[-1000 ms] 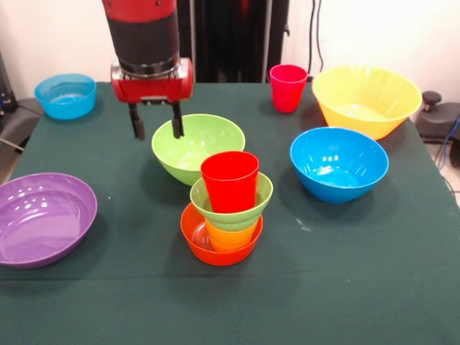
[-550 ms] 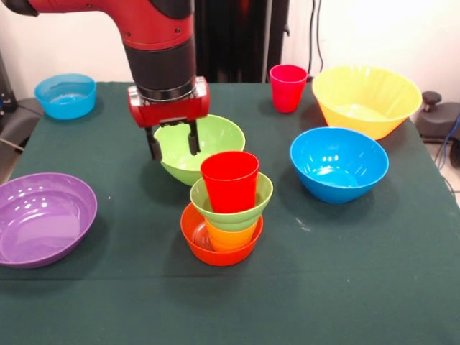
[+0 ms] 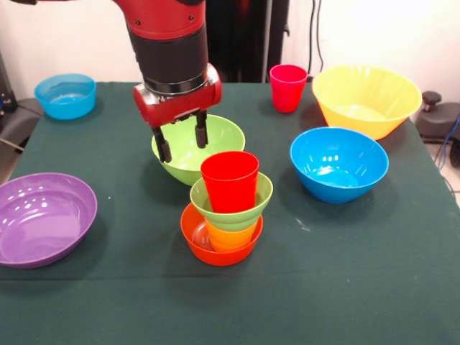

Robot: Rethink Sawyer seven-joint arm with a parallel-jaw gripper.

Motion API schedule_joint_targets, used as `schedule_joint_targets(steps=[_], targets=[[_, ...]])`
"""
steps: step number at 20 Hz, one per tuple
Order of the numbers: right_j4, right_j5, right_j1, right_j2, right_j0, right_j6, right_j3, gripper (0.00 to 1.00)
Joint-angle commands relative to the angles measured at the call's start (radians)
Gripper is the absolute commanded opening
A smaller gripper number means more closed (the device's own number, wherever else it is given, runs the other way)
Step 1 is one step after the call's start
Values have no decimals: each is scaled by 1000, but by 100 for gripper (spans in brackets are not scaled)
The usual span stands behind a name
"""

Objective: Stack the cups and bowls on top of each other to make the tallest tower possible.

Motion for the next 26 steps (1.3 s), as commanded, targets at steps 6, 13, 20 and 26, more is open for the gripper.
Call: schedule_joint_targets(steps=[6,13,20,26], targets=[[-67,95,-45,39,9,-314,-12,100],[-89,52,-10,26,-82,-361,7,100],[-126,21,33,41,-145,-391,4,100],[-179,-40,128,27,-161,-333,-40,100]])
